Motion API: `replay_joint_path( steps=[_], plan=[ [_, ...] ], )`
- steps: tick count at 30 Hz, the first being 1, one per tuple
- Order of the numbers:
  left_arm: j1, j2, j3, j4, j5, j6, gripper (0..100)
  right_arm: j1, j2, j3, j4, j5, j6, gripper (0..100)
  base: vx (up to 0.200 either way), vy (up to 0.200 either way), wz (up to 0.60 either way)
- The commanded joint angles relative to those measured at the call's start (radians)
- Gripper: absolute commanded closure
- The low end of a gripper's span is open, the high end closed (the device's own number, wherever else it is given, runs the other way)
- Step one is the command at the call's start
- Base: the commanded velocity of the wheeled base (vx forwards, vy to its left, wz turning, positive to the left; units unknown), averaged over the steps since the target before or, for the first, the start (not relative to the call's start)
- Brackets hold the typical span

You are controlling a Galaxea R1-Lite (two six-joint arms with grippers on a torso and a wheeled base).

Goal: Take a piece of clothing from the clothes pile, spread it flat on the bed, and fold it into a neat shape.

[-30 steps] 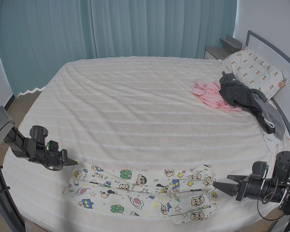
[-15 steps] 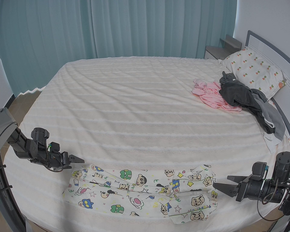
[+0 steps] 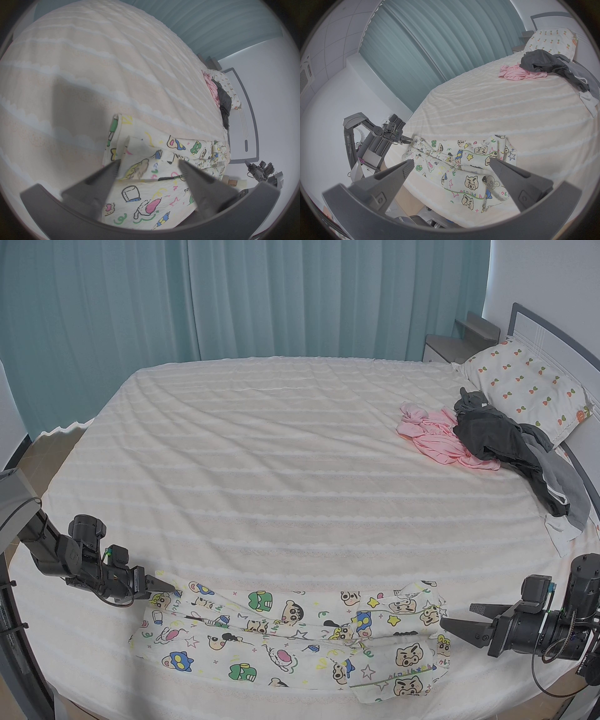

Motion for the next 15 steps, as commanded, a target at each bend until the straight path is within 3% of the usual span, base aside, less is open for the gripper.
replay_joint_path(
  steps=[1,15],
  plan=[
    [0.002,0.008,0.011,-0.001,-0.001,0.003,100,0.0,0.002,0.0,0.0,0.001,0.001,0,0.0,0.0,0.0],
    [0.032,-0.058,0.02,0.001,-0.004,-0.003,100,0.0,-0.001,0.0,0.0,0.001,0.001,0,0.0,0.0,0.0]
  ],
)
